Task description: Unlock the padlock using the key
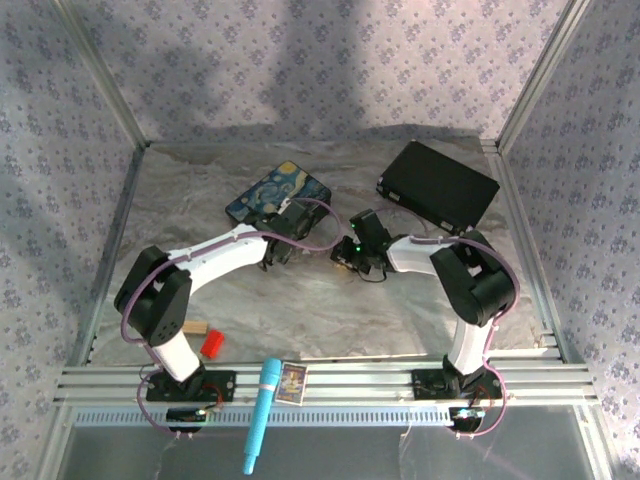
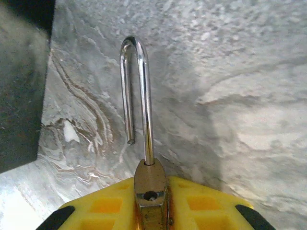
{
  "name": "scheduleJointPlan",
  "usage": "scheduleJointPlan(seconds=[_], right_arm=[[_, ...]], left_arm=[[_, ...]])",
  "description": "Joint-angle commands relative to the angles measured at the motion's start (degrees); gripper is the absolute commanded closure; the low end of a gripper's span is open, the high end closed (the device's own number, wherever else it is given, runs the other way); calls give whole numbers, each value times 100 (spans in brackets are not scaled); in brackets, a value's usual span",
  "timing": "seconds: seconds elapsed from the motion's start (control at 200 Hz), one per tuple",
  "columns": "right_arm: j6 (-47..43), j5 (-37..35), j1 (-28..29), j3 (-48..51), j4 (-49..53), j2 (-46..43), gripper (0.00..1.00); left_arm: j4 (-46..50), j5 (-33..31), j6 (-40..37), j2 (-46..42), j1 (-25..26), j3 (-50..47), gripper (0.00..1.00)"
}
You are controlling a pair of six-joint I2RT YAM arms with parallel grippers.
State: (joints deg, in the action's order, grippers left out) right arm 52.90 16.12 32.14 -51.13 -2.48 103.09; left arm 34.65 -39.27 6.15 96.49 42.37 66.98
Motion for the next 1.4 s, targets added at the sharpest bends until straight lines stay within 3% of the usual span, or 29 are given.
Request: scheduleJointPlan(seconds=[0.0, 0.175, 0.645, 0.905, 1.039, 1.069, 1.094, 1.109, 1.294, 1.394], right_arm=[[-422, -412, -155, 384, 1722, 89, 74], [-681, -762, -147, 240, 2185, -66, 60], [-1090, -1903, -40, -108, 2971, -576, 59], [-1542, -1488, 290, -248, 2378, -1165, 53], [-1963, -1944, 444, -223, 2087, -1833, 32], [-2029, -2129, 453, -230, 2101, -1993, 25], [-2097, -2242, 455, -245, 2138, -2126, 6], [-2140, -2321, 451, -240, 2150, -2192, 2], [-2427, -3282, 249, -289, 2655, -2914, 1], [-2839, -3827, 93, 201, 2183, -3601, 1]], left_arm=[[74, -144, 236, -32, -78, -97, 6], [76, -245, 366, 56, -128, -103, 5], [112, -339, 705, -185, -844, -327, 5], [-107, -147, 450, -444, -1275, -384, 5], [-258, 144, 356, -573, -1508, -331, 4], [-318, 258, 349, -576, -1585, -318, 4], [-365, 364, 364, -578, -1673, -316, 4], [-382, 413, 375, -578, -1725, -309, 4], [-572, 620, 511, -831, -1908, -553, 4], [-1064, 1050, 694, -1481, -1916, -1036, 0]])
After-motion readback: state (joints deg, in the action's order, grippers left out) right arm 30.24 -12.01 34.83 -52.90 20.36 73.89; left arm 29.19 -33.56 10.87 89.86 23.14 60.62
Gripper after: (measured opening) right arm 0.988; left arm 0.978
